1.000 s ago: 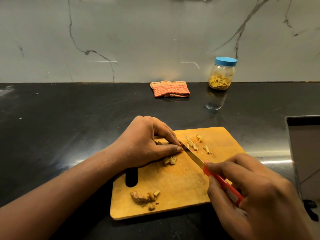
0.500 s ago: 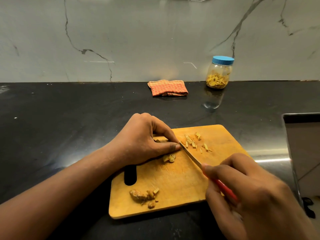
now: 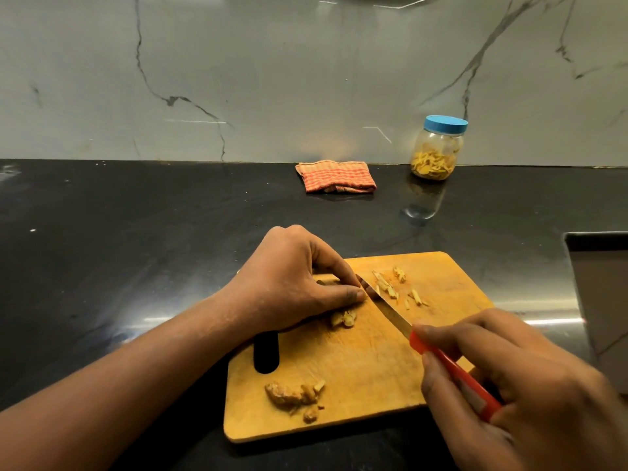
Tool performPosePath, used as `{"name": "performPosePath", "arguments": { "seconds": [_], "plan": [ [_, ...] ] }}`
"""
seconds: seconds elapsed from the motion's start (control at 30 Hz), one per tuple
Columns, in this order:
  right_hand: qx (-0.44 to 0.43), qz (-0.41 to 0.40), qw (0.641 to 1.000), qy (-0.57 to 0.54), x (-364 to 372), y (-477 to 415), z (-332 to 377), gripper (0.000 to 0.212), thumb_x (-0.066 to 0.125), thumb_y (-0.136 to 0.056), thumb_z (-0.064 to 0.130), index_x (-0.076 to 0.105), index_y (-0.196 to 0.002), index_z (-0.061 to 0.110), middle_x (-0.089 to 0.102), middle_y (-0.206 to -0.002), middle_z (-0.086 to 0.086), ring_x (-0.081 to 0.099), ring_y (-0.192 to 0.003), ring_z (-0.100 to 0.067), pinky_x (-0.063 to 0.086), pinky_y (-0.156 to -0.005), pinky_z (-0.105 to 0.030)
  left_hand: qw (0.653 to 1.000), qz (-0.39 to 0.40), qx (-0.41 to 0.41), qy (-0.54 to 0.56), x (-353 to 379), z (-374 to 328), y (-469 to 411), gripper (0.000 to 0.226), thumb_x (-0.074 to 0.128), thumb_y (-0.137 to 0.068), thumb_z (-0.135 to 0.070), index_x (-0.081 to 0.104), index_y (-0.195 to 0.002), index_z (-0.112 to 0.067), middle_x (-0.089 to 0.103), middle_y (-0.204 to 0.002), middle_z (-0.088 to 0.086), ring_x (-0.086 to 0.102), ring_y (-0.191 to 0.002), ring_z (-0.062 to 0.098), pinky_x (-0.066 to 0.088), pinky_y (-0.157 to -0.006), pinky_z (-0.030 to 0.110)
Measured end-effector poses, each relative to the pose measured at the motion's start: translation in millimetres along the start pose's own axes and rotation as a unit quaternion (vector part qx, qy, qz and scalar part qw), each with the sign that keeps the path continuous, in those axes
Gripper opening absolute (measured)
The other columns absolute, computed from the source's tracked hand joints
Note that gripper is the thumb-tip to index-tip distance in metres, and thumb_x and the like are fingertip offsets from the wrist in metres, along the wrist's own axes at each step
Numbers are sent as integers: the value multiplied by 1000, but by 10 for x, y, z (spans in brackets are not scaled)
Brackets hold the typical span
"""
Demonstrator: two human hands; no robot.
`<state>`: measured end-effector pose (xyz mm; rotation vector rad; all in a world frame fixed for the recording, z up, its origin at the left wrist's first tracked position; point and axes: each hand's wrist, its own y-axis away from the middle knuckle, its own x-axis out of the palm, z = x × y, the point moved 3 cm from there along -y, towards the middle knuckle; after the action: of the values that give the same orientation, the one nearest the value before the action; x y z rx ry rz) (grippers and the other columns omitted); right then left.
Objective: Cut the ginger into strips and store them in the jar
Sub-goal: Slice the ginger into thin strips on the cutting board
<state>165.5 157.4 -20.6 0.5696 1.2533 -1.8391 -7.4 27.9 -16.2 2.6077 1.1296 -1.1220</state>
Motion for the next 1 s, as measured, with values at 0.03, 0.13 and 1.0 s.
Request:
{"name": "performPosePath", "arguments": {
  "seconds": [0.03, 0.13, 1.0],
  "plan": [
    [-1, 4, 1000, 0, 3, 5, 1, 17, 68, -71, 26, 76, -85, 29, 57, -74, 12, 39, -55, 9, 31, -58, 0, 1000, 0, 2, -3, 2, -7, 2, 10, 82, -76, -32, 81, -85, -28, 75, -84, -18, 67, -87, -2, 58, -84, 27],
    [0, 7, 1000, 3, 11, 21, -7, 16, 68, -70, 25, 76, -84, 28, 56, -73, 11, 37, -56, 12, 28, -59, 3, 1000, 1, 7, -1, 1, -23, 12, 8, 82, -76, -30, 81, -85, -29, 74, -87, -17, 66, -89, -3, 57, -82, 24],
    [-42, -5, 997, 71, -42, 7, 80, 15, 67, -66, 19, 75, -78, 24, 57, -71, 5, 51, -47, -7, 41, -56, -13, 1000, 15, 2, -10, -12, -37, 15, 2, 81, -78, -31, 79, -79, -31, 70, -90, -16, 64, -90, -2, 57, -81, 23]
  ]
}}
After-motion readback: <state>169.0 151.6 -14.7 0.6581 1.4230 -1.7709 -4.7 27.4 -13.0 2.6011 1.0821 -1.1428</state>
